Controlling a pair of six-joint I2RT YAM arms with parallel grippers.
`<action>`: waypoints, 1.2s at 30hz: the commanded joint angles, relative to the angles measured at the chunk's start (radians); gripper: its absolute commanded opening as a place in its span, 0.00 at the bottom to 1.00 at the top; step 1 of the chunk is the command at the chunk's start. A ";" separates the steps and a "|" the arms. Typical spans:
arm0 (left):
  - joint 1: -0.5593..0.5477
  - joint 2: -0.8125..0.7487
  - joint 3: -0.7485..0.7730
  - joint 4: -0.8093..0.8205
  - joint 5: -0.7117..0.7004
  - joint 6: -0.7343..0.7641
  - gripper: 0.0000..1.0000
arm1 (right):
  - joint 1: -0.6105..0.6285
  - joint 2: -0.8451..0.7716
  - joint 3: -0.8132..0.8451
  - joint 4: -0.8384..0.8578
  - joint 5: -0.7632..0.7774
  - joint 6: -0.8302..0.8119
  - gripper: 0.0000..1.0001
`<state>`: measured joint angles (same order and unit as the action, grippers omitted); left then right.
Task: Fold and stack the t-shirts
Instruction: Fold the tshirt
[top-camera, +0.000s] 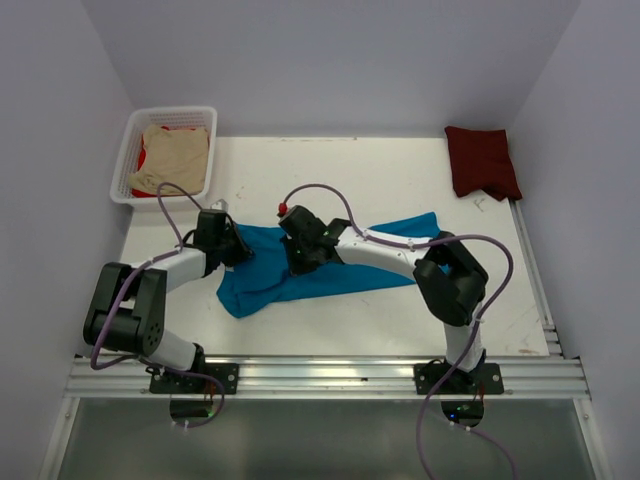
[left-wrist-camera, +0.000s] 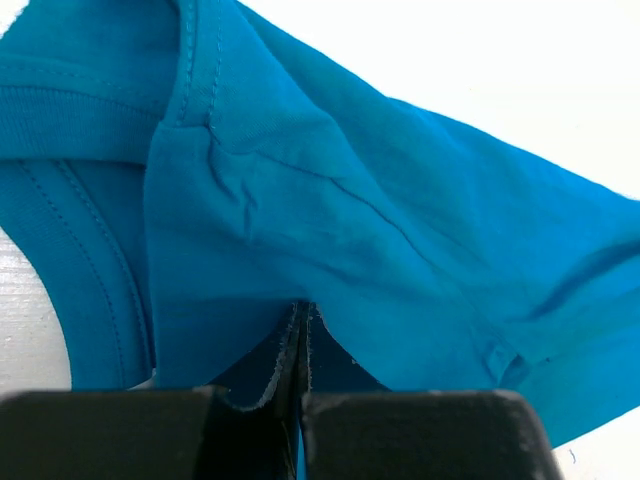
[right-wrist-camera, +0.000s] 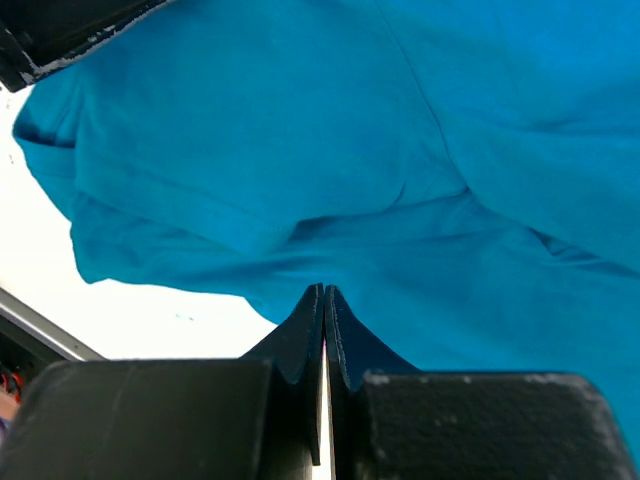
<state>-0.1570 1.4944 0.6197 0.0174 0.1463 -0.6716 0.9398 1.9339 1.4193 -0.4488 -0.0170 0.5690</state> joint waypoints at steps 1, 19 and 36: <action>0.005 0.013 0.002 0.058 -0.004 0.021 0.00 | 0.013 0.023 0.058 -0.022 0.014 0.012 0.00; 0.004 0.007 -0.005 0.053 0.001 0.026 0.00 | 0.019 0.138 0.162 -0.047 0.037 0.002 0.00; 0.005 0.024 -0.008 0.059 0.010 0.027 0.00 | 0.017 0.215 0.241 -0.083 0.028 -0.018 0.24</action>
<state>-0.1570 1.5089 0.6186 0.0334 0.1501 -0.6685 0.9539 2.1548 1.6306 -0.5098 0.0093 0.5625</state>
